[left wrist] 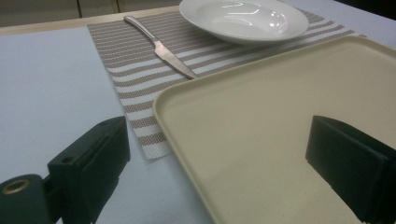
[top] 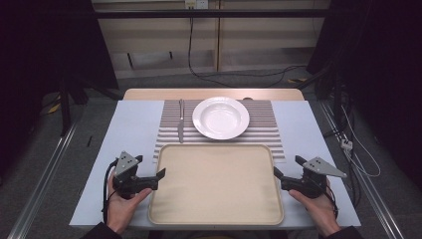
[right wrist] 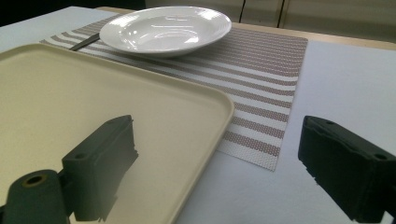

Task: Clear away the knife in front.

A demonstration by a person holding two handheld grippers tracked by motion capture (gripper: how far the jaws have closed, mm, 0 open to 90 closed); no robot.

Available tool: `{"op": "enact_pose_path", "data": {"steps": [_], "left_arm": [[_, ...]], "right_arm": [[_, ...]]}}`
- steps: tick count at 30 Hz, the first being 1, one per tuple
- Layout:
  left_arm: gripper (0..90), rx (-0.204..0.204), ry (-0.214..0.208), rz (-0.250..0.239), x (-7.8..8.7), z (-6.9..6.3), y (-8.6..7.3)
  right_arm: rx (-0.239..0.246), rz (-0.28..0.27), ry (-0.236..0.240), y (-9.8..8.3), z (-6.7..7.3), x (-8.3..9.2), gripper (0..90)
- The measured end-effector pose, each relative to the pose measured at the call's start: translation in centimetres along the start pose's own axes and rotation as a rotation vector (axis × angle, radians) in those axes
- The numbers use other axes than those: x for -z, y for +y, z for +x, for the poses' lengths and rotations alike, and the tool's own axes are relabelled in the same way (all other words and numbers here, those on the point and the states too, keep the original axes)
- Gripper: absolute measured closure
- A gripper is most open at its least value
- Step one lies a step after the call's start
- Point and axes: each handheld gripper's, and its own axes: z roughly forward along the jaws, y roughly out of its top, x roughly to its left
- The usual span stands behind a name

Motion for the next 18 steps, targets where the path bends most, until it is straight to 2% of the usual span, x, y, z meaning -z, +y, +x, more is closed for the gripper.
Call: {"op": "enact_pose_path", "data": {"steps": [4, 5, 11, 13, 16, 18], "left_arm": [[6.3, -0.005, -0.001, -0.002, 0.1, -0.1, 0.1], [6.3, -0.023, 0.009, 0.007, 0.1, -0.2, 0.1], [6.8, -0.002, 0.011, 0.007, 0.0, -0.1, 0.3], [6.8, -0.007, 0.016, 0.012, -0.1, -0.2, 0.5], [7.2, -0.007, 0.029, 0.007, -0.2, -0.5, 0.7], [7.2, -0.015, 0.017, 0.011, -0.4, -0.6, 1.0]], "right_arm": [[-0.004, -0.002, 0.005, 0.1, 0.0, -0.2, 11.0], [-0.006, -0.003, 0.012, 0.1, 0.0, -0.2, 10.9], [-0.008, 0.016, 0.018, 0.0, -0.1, -0.7, 10.4], [-0.021, 0.02, 0.022, 0.1, -0.2, -0.8, 9.7], [-0.015, 0.018, 0.025, 0.1, -0.1, -0.9, 9.7], [-0.006, 0.017, 0.028, 0.2, 0.0, -0.9, 9.8]]}}
